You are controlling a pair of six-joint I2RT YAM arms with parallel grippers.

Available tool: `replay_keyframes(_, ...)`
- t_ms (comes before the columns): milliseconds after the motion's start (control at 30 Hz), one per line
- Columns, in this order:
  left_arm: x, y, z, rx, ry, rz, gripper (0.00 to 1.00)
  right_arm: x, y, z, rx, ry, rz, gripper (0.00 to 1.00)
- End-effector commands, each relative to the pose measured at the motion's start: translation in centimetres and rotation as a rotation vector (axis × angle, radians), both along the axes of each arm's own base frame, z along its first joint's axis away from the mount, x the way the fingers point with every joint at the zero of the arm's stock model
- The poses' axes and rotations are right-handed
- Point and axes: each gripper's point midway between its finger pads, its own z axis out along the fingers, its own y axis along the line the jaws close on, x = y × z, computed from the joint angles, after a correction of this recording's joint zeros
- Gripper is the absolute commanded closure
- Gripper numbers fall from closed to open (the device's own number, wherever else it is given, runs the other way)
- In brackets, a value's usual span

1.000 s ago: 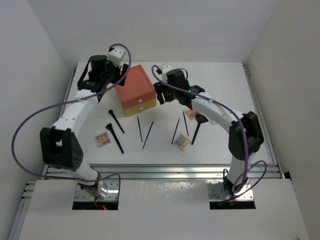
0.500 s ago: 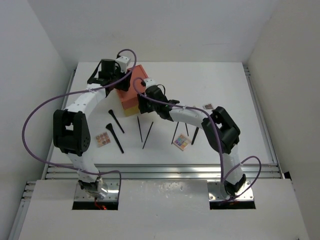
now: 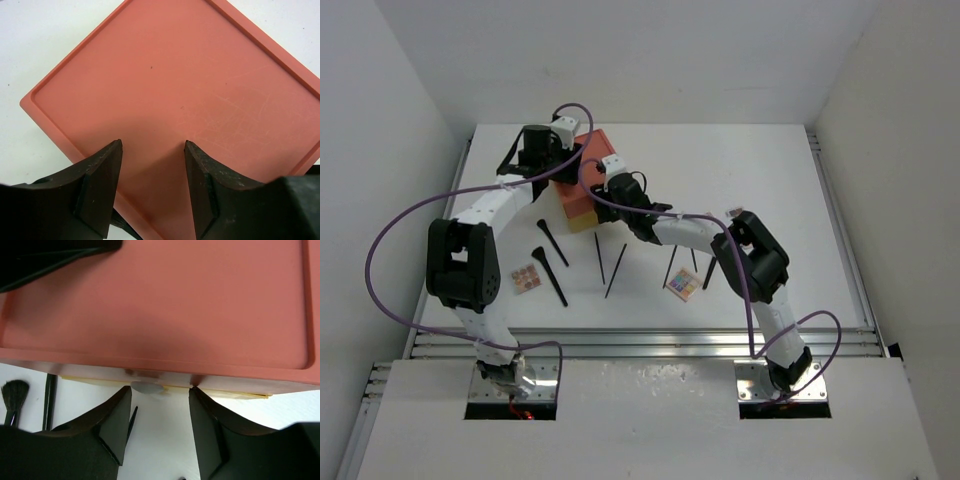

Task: Organize the makeup

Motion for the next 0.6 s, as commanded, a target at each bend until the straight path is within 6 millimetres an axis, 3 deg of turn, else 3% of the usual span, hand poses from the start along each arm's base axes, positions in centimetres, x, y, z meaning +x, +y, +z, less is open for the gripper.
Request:
replay_keyframes(0,-1.0,-0.1,-1.4,0.002,0.049,-0.006,0.42,1.5,1.1,5.2,0.079,-0.15,0.0,0.5)
replay_keyframes(133,-1.1,-0.1,-1.5,0.003,0.058,-0.006,0.42,1.4,1.2,6.4,0.074,-0.184,-0.003,0.51)
replay_keyframes(267,-1.1,-0.1,-1.5,0.011,0.055,-0.011,0.42,1.7,1.3,6.1,0.069,-0.195,-0.001,0.53)
replay_keyframes(367,-1.4,-0.2,-2.0,0.007,0.067,-0.019,0.42,1.8,1.3,6.0,0.067,-0.201,0.0,0.63)
replay_keyframes(400,-1.4,-0.2,-2.0,0.007,0.067,-0.019,0.42,1.8,1.2,6.0,0.068,-0.204,-0.003,0.71)
replay_keyframes(567,-1.4,-0.2,-2.0,0.007,0.067,-0.019,0.42,1.6,0.5,5.6,0.066,-0.235,-0.011,0.95)
